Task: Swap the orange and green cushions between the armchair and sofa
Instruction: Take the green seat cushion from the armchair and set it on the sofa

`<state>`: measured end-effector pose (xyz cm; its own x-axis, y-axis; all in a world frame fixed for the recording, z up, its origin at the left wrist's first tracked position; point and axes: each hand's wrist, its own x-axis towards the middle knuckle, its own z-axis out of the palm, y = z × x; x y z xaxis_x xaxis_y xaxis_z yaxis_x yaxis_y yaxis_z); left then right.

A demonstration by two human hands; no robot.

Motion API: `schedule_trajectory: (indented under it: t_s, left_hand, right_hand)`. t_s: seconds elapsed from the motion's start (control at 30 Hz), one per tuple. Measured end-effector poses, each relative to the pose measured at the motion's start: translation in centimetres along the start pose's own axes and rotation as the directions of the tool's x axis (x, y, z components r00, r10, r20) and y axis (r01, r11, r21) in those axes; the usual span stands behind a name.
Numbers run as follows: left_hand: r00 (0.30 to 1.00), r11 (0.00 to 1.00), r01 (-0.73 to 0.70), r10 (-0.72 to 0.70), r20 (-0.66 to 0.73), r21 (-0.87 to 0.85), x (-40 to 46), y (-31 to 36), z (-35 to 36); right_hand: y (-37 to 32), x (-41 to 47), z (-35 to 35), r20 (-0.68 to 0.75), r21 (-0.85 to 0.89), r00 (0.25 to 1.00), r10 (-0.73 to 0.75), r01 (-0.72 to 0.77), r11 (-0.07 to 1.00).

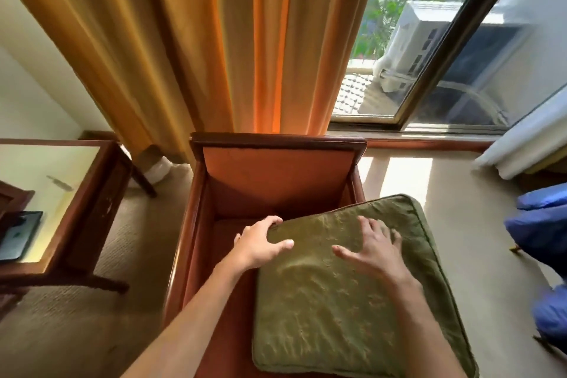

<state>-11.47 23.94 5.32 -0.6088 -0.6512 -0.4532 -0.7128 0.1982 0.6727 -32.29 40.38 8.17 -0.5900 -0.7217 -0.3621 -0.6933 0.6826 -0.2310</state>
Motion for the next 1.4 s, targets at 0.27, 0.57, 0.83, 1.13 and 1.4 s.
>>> schedule_trajectory:
  t_s: [0.27,0.57,0.83,1.13,1.4]
  left_hand:
    - [0.963,0.962,0.138,-0.186,0.197,0.235,18.1,-1.5,7.1]
    - [0.924,0.91,0.064,-0.209,0.321,0.409,21.9,-2.2,13.5]
    - [0.857,0.708,-0.24,-0.166,0.487,0.665,18.0,-1.3,11.3]
    - [0.801,0.764,-0.408,0.036,0.597,0.501,15.2,3.9,10.2]
    - [0.817,0.607,-0.389,-0.119,0.563,0.693,12.8,7.5,10.4]
  right_hand:
    - [3.5,18.5,2.7,0.253,-0.296,0.965,-0.065,0.141,0.945]
    - [6.3,17.4,6.6,-0.093,-0.286,0.96,-0.266,0.23,0.93]
    - [9.3,8.0,5.3,-0.241,-0.129,0.896,-0.374,0.352,0.927]
    - [10.0,2.6,-0.8,0.131,0.135,0.961,-0.242,0.225,0.965]
    - [10.0,4.8,-2.7,0.568,-0.207,0.807,0.163,-0.052,0.977]
